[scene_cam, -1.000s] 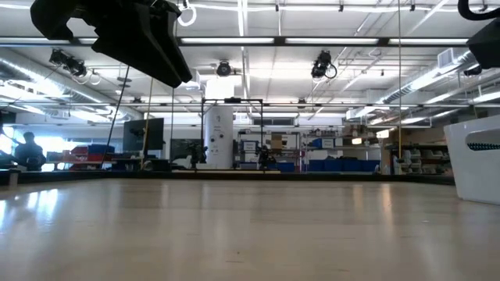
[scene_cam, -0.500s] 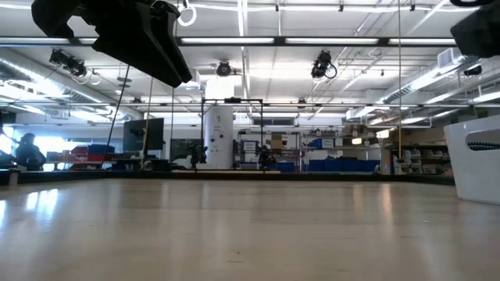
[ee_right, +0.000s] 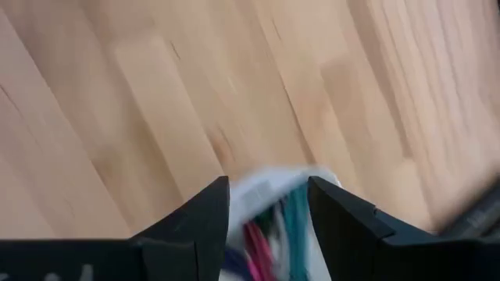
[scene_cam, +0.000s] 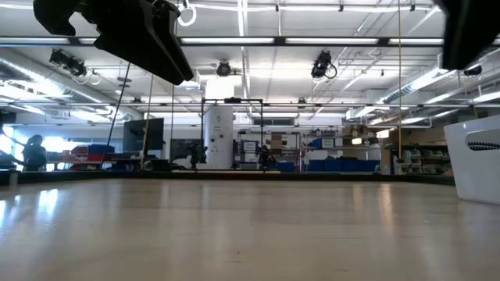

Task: Pick and place USB-C Cables
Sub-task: Move the white container to the center of the table

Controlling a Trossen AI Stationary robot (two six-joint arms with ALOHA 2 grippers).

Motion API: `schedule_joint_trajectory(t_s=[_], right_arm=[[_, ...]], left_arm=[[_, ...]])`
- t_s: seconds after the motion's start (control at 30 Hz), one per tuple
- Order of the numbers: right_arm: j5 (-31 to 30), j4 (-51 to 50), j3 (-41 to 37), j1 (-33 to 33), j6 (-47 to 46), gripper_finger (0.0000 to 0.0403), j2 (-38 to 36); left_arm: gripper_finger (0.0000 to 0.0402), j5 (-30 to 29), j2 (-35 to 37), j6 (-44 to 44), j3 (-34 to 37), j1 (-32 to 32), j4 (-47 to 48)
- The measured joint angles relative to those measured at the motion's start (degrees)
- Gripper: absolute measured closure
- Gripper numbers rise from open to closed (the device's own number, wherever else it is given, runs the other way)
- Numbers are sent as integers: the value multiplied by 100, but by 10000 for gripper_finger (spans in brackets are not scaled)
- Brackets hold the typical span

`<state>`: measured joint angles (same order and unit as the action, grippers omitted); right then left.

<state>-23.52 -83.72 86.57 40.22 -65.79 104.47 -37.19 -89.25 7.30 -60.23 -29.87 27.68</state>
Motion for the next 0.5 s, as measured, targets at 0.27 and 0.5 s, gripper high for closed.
schedule_joint_trajectory(t_s=[0.27,0.5], right_arm=[[-1408,1121,10,-135,739,223,0],[-2023,1850,12,-136,1742,223,-185]], left_arm=[[242,-6,0,-237,-2,-111,-771],[262,703,141,-1674,-2,-10,-1989]])
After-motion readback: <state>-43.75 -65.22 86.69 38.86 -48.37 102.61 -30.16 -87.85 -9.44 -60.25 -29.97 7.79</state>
